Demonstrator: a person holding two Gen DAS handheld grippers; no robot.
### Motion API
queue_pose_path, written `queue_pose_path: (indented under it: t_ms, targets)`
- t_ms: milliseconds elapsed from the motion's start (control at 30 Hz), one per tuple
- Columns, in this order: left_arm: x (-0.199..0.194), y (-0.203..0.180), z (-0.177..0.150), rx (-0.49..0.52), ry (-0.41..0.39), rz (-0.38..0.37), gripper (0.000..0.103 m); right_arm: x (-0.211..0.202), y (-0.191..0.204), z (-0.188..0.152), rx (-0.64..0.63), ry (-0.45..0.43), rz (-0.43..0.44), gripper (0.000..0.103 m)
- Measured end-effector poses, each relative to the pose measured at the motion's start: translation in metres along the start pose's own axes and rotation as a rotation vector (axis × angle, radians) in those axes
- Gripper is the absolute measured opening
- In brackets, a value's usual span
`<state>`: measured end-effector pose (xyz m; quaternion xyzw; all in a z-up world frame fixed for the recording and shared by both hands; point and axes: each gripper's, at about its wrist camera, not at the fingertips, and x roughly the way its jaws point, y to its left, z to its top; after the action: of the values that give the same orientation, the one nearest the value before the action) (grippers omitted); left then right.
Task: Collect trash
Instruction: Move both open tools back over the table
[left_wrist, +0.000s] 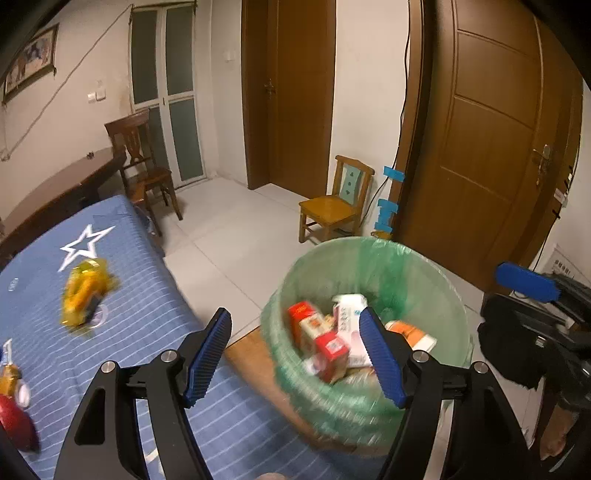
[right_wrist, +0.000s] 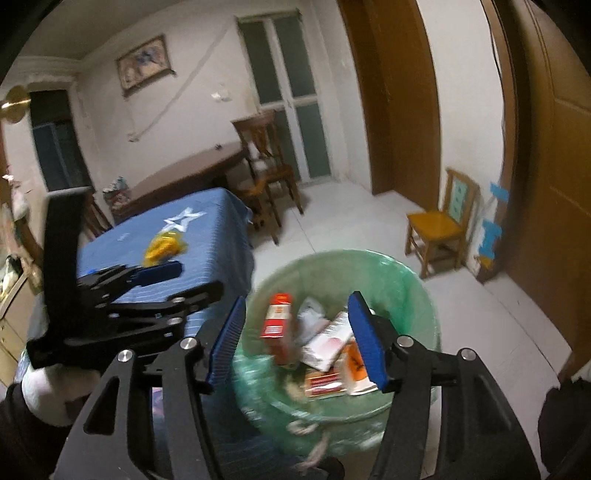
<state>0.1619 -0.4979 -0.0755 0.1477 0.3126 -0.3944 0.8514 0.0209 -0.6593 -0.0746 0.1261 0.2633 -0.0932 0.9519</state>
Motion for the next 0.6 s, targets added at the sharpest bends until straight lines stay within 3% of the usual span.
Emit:
queue_pose_path:
  t_ms: [167, 367, 500, 600]
  targets:
    - [-0.044, 0.035, -0.032, -0.022, -0.017, 0.04, 0.074, -0.018, 0.042, -0.029, -0.069, -0.048, 0.058, 0.066]
    - [-0.095, 0.098, -0.084, -0.082, 0.004, 0.119, 0.074, -0.002, 0.081, -0.058, -0.114, 0.019, 0.155, 0.066]
    - [-0.125, 0.156, -0.123, -0.177, 0.028, 0.167, 0.074, 0.009, 0.107, -0.069, -0.138, 0.052, 0.207, 0.069]
    - [-0.155, 0.212, -0.15, -0.278, 0.034, 0.247, 0.074, 0.013, 0.123, -0.077, -0.148, 0.075, 0.233, 0.071]
